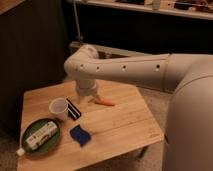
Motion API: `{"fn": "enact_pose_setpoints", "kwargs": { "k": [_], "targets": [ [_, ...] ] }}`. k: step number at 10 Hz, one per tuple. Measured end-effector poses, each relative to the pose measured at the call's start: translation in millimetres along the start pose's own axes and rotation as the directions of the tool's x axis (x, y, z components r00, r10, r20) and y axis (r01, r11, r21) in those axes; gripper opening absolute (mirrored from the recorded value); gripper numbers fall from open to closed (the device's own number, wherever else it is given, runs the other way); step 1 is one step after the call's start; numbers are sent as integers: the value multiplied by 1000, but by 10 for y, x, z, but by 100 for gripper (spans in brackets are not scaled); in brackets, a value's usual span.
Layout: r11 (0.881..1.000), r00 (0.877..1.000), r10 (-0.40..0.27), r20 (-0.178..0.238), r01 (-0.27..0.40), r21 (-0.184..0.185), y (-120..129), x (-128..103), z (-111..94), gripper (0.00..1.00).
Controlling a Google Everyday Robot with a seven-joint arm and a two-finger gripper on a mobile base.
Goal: Move the arm in a circular motion
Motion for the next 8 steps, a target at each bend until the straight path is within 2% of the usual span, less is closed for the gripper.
{"fn": "enact_pose_setpoints", "kwargs": {
  "k": [2, 3, 4, 5, 6, 8],
  "targets": [
    [999, 996, 48, 69, -50, 19, -363, -367, 3, 65],
    [995, 991, 89, 100, -92, 26, -625, -546, 25, 65],
    [992, 986, 121, 114, -124, 28, -819, -628, 45, 65],
    [985, 978, 163, 128, -168, 30, -1079, -690, 64, 65],
    [972, 964, 225, 143, -232, 29, -1493, -686, 71, 65],
    [955, 945, 287, 157, -295, 29, -1919, -565, 61, 65]
  ]
}}
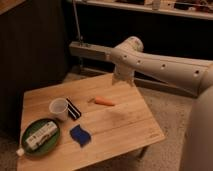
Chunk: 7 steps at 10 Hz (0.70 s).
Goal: Move the arm in a circular motion
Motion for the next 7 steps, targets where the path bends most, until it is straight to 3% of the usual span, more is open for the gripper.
{"fn": "enact_pose_setpoints", "kwargs": {
  "k": [3, 5, 7],
  "targets": [
    [992, 992, 125, -24, -125, 10, -782, 371, -38, 65],
    [993, 991, 122, -58, -122, 13, -971, 736, -80, 65],
    [994, 990, 105, -92, -104, 16, -945, 1151, -176, 65]
  ]
}}
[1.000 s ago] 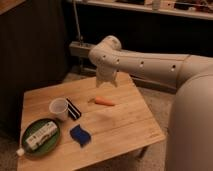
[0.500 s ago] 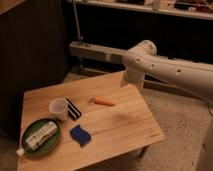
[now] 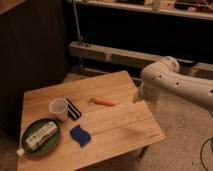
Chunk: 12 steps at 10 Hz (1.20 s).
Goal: Move the arm in a circular motion
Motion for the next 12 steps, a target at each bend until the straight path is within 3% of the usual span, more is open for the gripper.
{"fn": "enact_pose_setpoints", "kwargs": {
  "k": [3, 5, 7, 9, 12],
  "targets": [
    [997, 996, -63, -70, 66, 28, 363, 700, -106, 65],
    [990, 984, -134, -117, 139, 36, 864, 1134, -171, 65],
    [974, 960, -218, -173, 225, 22, 1425, 1466, -188, 65],
    [949, 923, -311, -228, 316, -15, 2037, 1727, -190, 65],
    [912, 876, -407, -259, 404, -65, 2771, 1884, -178, 65]
  ]
}}
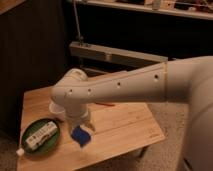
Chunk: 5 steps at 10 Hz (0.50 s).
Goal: Move the arm in a circular motion
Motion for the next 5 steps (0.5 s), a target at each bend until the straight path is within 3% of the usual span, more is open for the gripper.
{"fn": "enact_pose_setpoints", "kwargs": {
  "k": [3, 5],
  "targets": [
    [1000, 997, -23, 75, 23, 7, 257, -345, -30, 65],
    [1000, 989, -16, 148, 13, 26, 118, -638, -73, 65]
  ]
}}
